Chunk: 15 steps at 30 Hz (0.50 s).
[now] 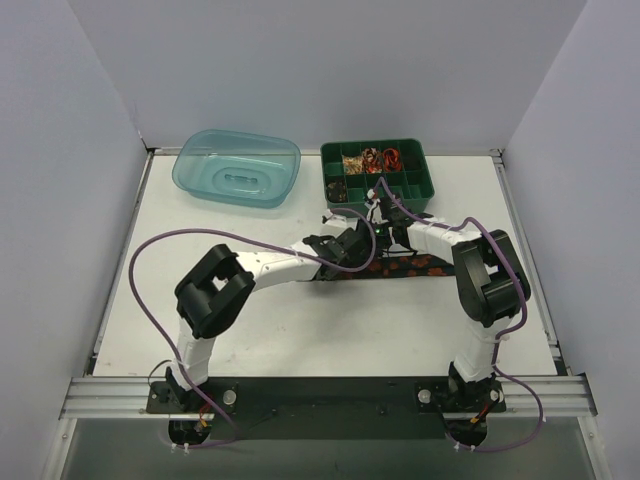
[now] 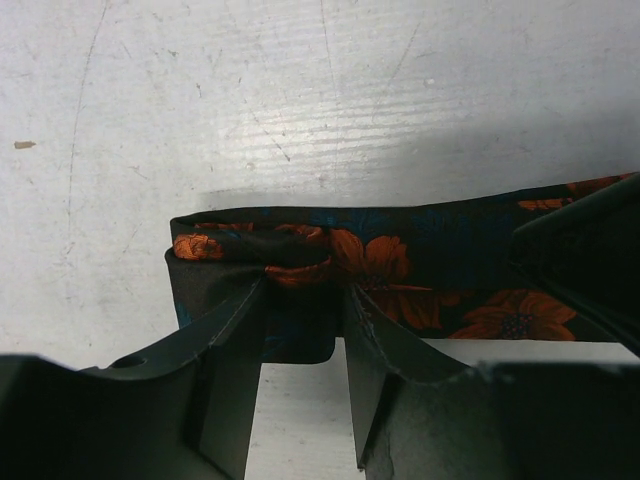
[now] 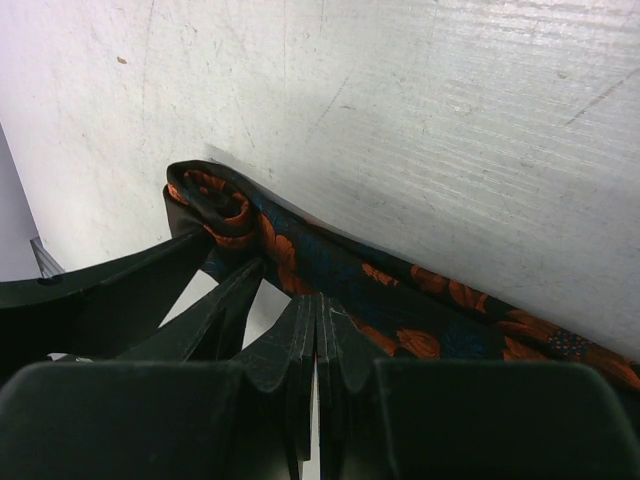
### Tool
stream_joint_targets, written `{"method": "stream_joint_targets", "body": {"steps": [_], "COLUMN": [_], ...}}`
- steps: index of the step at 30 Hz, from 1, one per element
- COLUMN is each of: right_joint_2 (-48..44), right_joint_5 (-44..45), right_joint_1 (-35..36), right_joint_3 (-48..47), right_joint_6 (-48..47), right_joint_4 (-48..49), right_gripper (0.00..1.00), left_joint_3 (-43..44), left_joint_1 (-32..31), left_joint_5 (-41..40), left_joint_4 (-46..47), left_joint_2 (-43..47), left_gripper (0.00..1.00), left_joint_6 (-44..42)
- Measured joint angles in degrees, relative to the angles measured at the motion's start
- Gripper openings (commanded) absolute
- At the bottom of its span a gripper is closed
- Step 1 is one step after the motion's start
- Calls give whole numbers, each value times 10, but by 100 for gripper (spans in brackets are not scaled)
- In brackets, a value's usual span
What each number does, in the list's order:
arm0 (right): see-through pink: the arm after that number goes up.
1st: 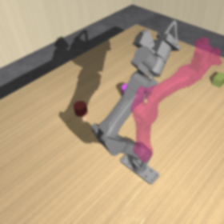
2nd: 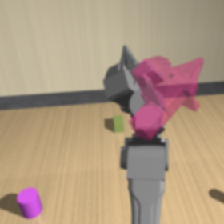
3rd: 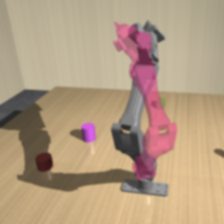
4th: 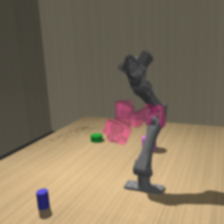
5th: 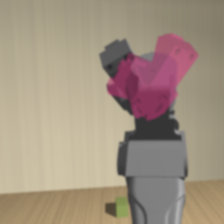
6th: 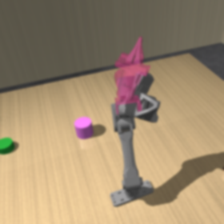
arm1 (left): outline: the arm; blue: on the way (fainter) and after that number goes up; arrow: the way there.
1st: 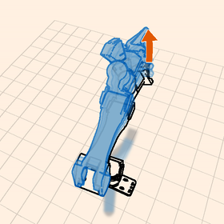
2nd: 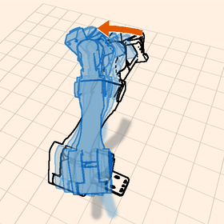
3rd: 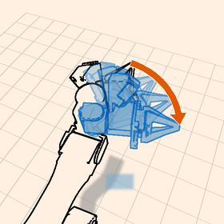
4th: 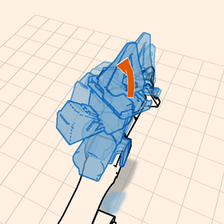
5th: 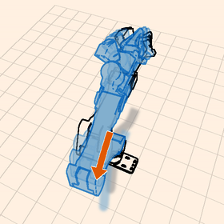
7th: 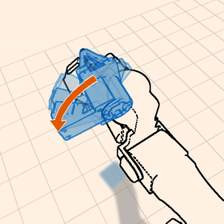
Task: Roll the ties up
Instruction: Roll the tie at the center of the board.
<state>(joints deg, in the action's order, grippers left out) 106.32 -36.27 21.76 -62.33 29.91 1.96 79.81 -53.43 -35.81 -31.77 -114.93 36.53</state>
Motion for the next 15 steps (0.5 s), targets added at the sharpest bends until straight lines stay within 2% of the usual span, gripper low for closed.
{"method": "stream_joint_targets", "body": {"steps": [3,4,8,15], "right_joint_2": [0,0,0,0], "right_joint_5": [0,0,0,-1], "right_joint_1": [0,0,0,2], "right_joint_3": [0,0,0,0], "right_joint_6": [0,0,0,0], "right_joint_4": [0,0,0,0], "right_gripper": [0,0,0,0], "left_joint_3": [-12,-15,-31,-75], "left_joint_1": [6,7,10,28], "left_joint_5": [17,23,45,85], "left_joint_4": [21,26,46,71], "left_joint_2": [10,14,32,96], "left_gripper": [54,59,64,64], "left_joint_6": [-4,-5,-9,-10]}}
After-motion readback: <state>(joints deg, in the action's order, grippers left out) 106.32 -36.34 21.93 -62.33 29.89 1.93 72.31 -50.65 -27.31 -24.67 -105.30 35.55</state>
